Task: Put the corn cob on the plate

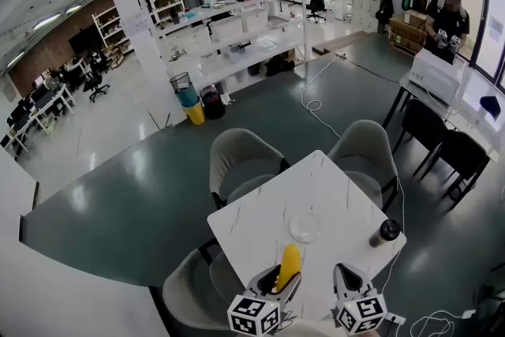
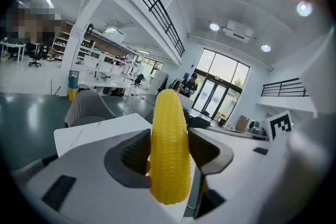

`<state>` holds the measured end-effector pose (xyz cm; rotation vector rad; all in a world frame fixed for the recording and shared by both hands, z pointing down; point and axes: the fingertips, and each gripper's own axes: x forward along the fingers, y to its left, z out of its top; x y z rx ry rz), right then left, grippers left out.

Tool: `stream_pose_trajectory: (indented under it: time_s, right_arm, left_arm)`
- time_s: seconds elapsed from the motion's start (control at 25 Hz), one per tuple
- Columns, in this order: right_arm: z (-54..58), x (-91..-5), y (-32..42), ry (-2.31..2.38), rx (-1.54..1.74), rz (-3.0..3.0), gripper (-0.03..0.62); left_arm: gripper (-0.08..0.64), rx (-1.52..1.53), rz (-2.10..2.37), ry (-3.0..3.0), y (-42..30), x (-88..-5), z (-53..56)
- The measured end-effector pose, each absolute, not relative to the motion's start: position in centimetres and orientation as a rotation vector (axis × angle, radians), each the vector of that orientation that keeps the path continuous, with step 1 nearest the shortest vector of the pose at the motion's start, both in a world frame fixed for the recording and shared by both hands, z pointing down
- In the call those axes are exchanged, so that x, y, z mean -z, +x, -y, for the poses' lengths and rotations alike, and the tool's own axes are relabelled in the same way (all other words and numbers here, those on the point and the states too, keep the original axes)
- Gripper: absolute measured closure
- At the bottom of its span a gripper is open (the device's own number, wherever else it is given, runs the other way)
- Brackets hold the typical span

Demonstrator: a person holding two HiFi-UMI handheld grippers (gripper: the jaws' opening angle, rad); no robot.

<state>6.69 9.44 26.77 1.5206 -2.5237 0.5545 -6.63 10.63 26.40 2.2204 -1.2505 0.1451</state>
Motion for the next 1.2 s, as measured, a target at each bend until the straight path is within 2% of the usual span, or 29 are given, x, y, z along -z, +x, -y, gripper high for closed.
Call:
stream_pose_trajectory:
  time_s: [0.4, 1.2]
  right_arm:
    - [-5.9, -25.4, 4.9, 1.483, -0.422, 2.557, 0.591]
    - [2.3, -35.3, 4.4, 1.34, -0.558, 2.476, 0.591]
  left_arm:
    - [0.328, -0.142, 1.298, 2.209, -8.0, -26.3, -6.9]
    - [0.33, -0.22, 1.293, 2.073, -6.5, -36.2, 1.7]
